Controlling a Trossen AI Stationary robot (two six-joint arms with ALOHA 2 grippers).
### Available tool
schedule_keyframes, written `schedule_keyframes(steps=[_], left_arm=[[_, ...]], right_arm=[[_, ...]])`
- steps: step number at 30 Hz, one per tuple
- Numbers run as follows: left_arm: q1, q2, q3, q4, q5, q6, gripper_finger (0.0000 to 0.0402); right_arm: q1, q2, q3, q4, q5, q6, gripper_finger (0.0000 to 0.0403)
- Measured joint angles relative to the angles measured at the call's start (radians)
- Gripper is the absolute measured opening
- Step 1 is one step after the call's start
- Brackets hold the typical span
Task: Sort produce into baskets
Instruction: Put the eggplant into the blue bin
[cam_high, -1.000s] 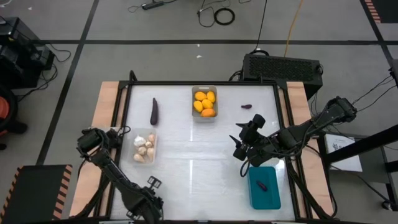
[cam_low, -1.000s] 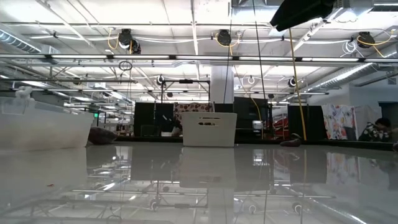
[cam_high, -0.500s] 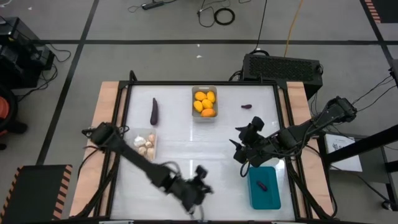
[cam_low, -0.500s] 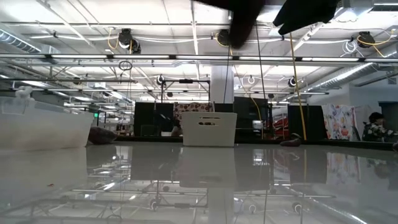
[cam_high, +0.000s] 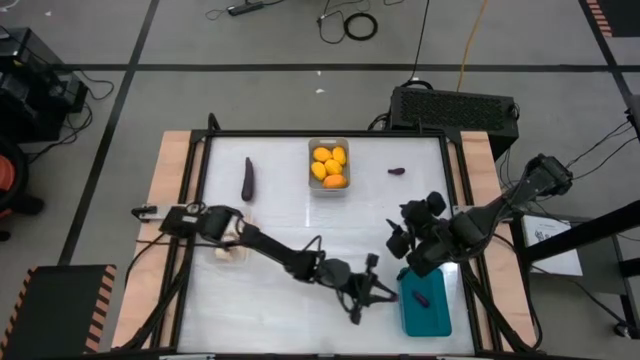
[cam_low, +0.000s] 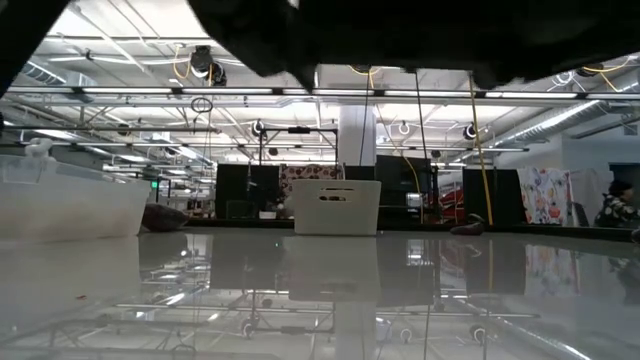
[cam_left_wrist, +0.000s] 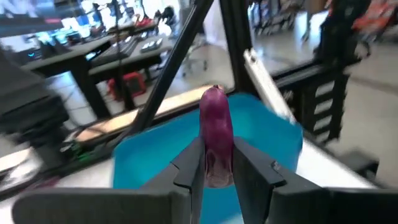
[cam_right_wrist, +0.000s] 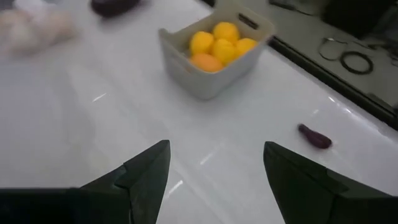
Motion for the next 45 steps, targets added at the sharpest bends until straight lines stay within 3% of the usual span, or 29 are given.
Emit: schedule_keyframes(steps=[5,11,17,23,27,32,35,41,45], left_arm=[[0.026,0.124,0.213,-0.058,0.061,-0.069,0.0077],[0.039,0.209,0.420,-0.290,0.013,-0.095,0.0077],[0.038,0.213,0.448,-0.331,-0.003,-0.098,0.0098],[0.038,0.211,0.448,-0.380,-0.021,-0.098,0.0166],[0.040,0.166,0.447,-0.511,-0.043,-0.096,0.0207],[0.047,0.050,0.450,-0.751,-0.125,-0.042,0.0225],[0.054,-0.029,0.448,-0.942,-0.191,-0.011,0.0226],[0.084,-0.236,0.450,-1.481,-0.358,0.022,0.0226],[0.161,-0.368,0.420,-1.813,-0.334,-0.100,0.0226]], right_arm=[[0.017,0.000,0.000,-0.086,0.022,0.135,0.0251],[0.041,0.000,0.000,-0.084,0.022,0.151,0.0251],[0.046,0.000,0.000,-0.086,0.022,0.150,0.0251],[0.046,0.000,0.000,-0.095,0.023,0.200,0.0251],[0.033,0.000,0.000,-0.168,0.026,0.286,0.0251],[-0.041,0.000,0.000,-0.322,0.026,0.462,0.0251],[-0.133,0.000,0.000,-0.359,0.016,0.464,0.0251],[-0.366,0.000,0.000,-0.293,-0.058,0.279,0.0251],[-0.566,-0.003,0.000,-0.226,-0.148,0.096,0.0251]])
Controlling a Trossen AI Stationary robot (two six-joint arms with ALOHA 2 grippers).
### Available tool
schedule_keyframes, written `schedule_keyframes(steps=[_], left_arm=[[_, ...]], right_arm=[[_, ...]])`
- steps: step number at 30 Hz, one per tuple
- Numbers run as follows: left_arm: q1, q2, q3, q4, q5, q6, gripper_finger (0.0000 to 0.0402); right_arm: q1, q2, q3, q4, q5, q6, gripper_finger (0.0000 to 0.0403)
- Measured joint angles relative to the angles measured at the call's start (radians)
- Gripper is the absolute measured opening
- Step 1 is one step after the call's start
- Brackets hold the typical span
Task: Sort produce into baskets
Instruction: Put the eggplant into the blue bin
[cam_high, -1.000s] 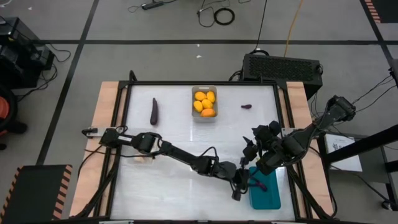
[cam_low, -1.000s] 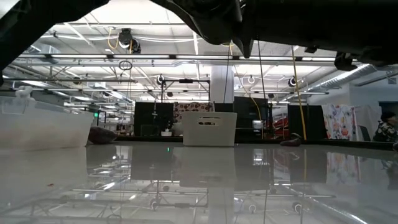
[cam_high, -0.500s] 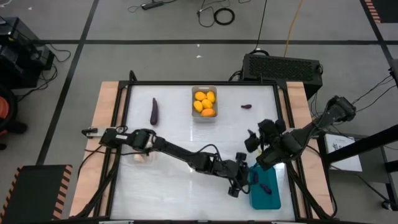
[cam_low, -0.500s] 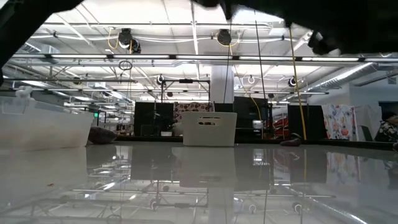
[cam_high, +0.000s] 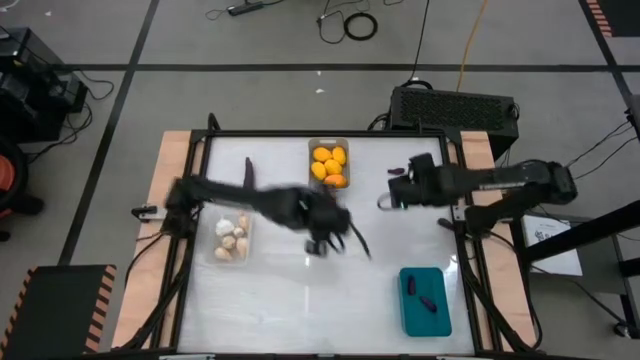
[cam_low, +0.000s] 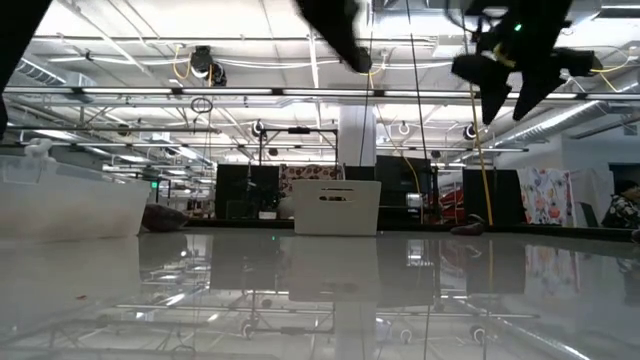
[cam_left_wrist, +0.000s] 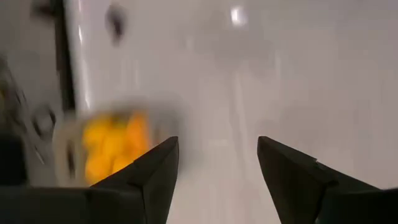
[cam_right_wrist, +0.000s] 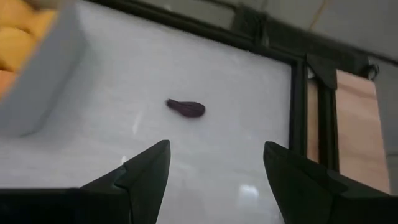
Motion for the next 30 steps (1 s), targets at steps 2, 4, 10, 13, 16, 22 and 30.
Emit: schedule_keyframes(steps=[2,4,10,13,16,22,30], left_arm=[[0.042,-0.104,-0.053,-0.065,0.034,-0.063,0.0226],[0.072,-0.214,-0.136,-0.080,0.060,-0.105,0.0226],[0.099,-0.609,-0.552,0.243,0.059,-0.150,0.0226],[0.082,-0.792,-0.792,0.522,0.060,-0.155,0.0226],[0.054,-0.932,-1.024,0.814,0.063,-0.126,0.0226],[0.041,-1.070,-1.355,1.303,0.051,-0.005,0.0226],[0.096,-1.082,-1.450,1.477,-0.033,0.114,0.0226]], right_arm=[[-0.099,0.000,0.000,0.056,-0.054,-0.127,0.0251],[-0.188,0.000,0.000,0.129,-0.112,-0.243,0.0251],[-0.371,0.019,0.000,0.232,-0.225,-0.345,0.0251],[-0.412,0.057,0.000,0.263,-0.233,-0.337,0.0251],[-0.456,0.120,0.000,0.312,-0.272,-0.382,0.0251],[-0.549,0.276,-0.001,0.403,-0.358,-0.483,0.0251],[-0.643,0.445,-0.001,0.446,-0.438,-0.608,0.0251]])
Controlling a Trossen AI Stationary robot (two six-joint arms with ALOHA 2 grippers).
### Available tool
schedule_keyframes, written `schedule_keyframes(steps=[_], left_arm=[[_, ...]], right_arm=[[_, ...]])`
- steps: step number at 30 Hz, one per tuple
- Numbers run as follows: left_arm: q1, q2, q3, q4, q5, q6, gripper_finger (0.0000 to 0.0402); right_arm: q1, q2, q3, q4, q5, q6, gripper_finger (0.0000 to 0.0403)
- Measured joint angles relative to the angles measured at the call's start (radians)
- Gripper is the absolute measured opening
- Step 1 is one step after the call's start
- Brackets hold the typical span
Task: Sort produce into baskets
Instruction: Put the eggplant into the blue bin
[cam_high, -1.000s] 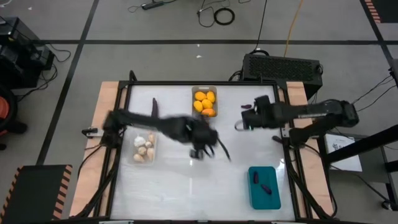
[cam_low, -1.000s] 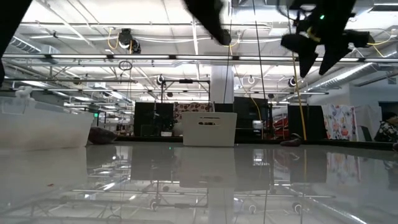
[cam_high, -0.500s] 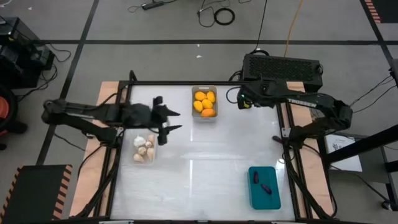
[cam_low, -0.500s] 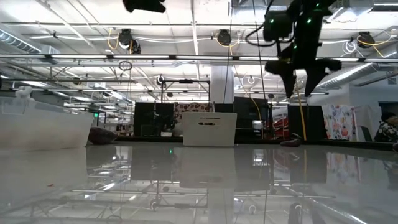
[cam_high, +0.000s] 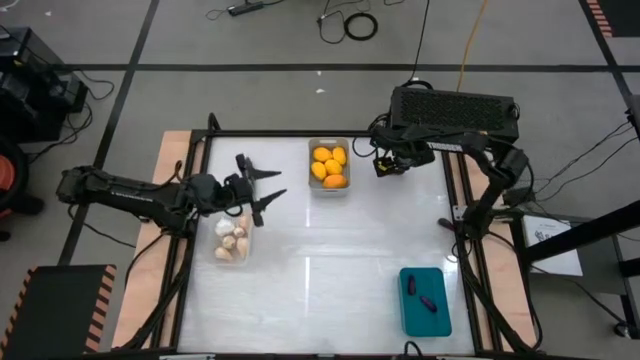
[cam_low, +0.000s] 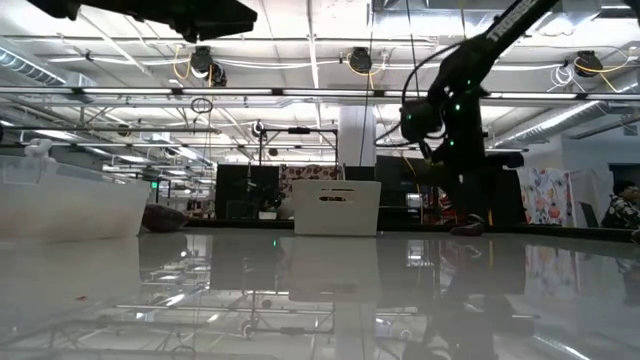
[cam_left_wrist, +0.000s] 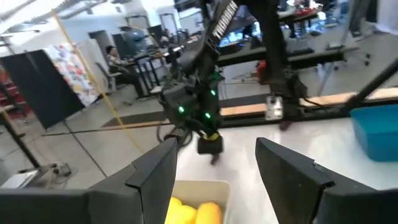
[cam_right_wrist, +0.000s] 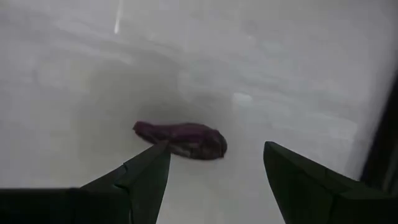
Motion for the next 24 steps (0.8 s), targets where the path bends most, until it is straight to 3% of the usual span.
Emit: schedule_keyframes(steps=[7,15,19,24], left_arm=[[0.034,0.010,0.001,-0.015,0.003,0.000,0.0226],[0.073,0.009,0.001,-0.031,0.004,-0.005,0.0226],[0.082,0.018,0.002,-0.032,0.007,-0.007,0.0226],[0.082,0.028,0.002,-0.034,0.007,-0.008,0.0226]], right_arm=[[-0.056,0.063,0.000,0.066,-0.131,-0.228,0.0251],[-0.061,0.074,0.000,0.043,-0.159,-0.388,0.0247],[-0.061,0.074,0.000,0.045,-0.157,-0.394,0.0222],[-0.061,0.074,0.000,0.037,-0.157,-0.400,0.0162]])
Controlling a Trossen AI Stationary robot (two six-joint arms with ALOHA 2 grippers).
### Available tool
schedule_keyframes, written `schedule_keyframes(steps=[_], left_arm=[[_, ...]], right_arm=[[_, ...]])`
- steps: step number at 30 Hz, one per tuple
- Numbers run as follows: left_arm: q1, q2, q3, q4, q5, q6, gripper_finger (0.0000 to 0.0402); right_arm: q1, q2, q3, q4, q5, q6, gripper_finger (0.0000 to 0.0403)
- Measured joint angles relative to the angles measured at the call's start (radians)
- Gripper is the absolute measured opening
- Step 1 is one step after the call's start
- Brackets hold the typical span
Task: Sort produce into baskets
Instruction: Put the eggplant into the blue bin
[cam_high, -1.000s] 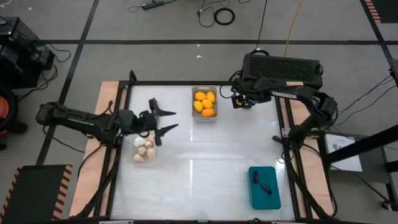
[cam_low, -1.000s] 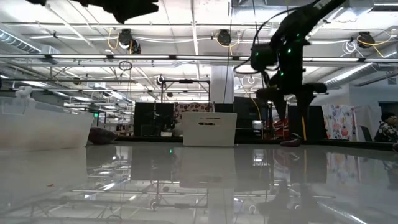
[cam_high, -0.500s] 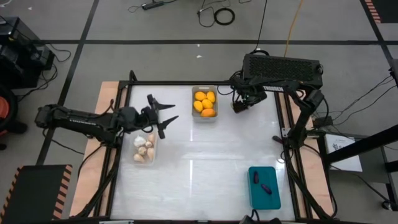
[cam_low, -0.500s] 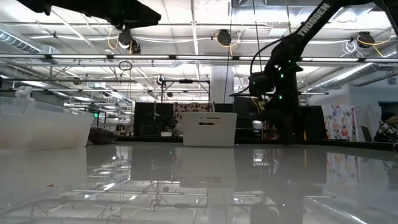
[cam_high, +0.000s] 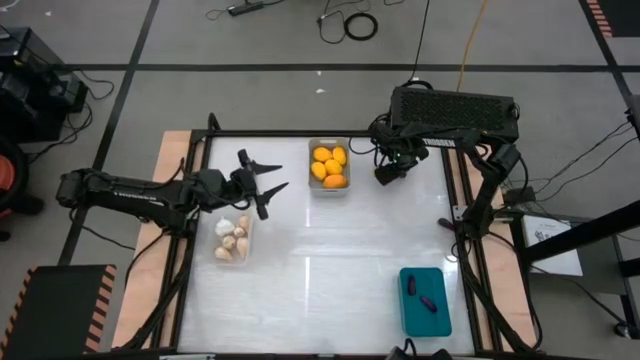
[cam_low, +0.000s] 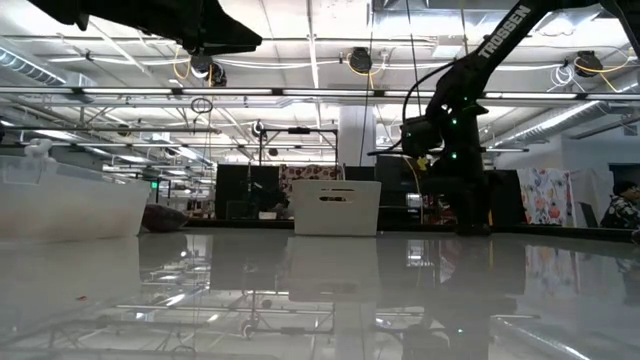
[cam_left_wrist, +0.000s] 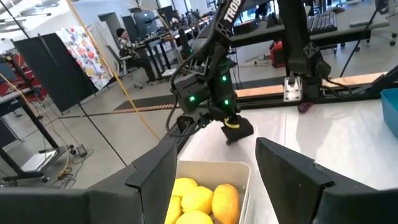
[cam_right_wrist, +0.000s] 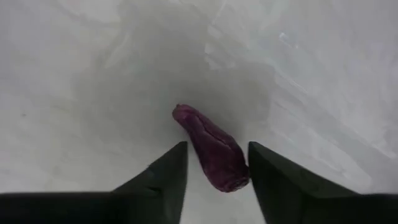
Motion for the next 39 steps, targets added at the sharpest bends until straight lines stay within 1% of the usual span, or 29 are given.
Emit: schedule_keyframes(steps=[5,9,13,17,21,24,28,33,39], left_arm=[[0.000,-0.001,0.000,0.002,0.000,0.000,0.0226],[0.000,-0.001,0.000,-0.005,0.000,0.002,0.0226],[0.000,-0.001,0.000,-0.014,0.000,0.004,0.0226],[0.000,-0.001,0.000,-0.024,-0.001,0.015,0.0226],[0.000,-0.001,0.000,-0.030,-0.001,0.027,0.0226],[0.000,-0.001,0.000,-0.031,-0.001,0.027,0.0226],[0.000,-0.002,0.000,-0.031,-0.002,0.027,0.0226],[-0.005,-0.010,0.000,-0.038,-0.005,0.018,0.0226],[-0.024,-0.016,0.000,-0.042,-0.005,0.001,0.0226]], right_arm=[[0.001,-0.013,0.000,-0.030,0.000,-0.023,0.0094],[0.016,-0.061,0.006,-0.083,0.000,-0.028,0.0058],[0.053,-0.137,0.029,-0.174,-0.015,0.028,0.0046],[0.139,-0.230,0.037,-0.268,-0.111,0.123,0.0049],[0.284,-0.324,0.039,-0.351,-0.158,0.282,0.0049],[0.425,-0.387,0.039,-0.392,-0.184,0.454,0.0050],[0.638,-0.439,0.039,-0.391,-0.201,0.707,0.0050],[0.901,-0.442,0.039,-0.357,-0.201,1.026,0.0050],[1.173,-0.385,0.039,-0.236,-0.201,1.365,0.0050]])
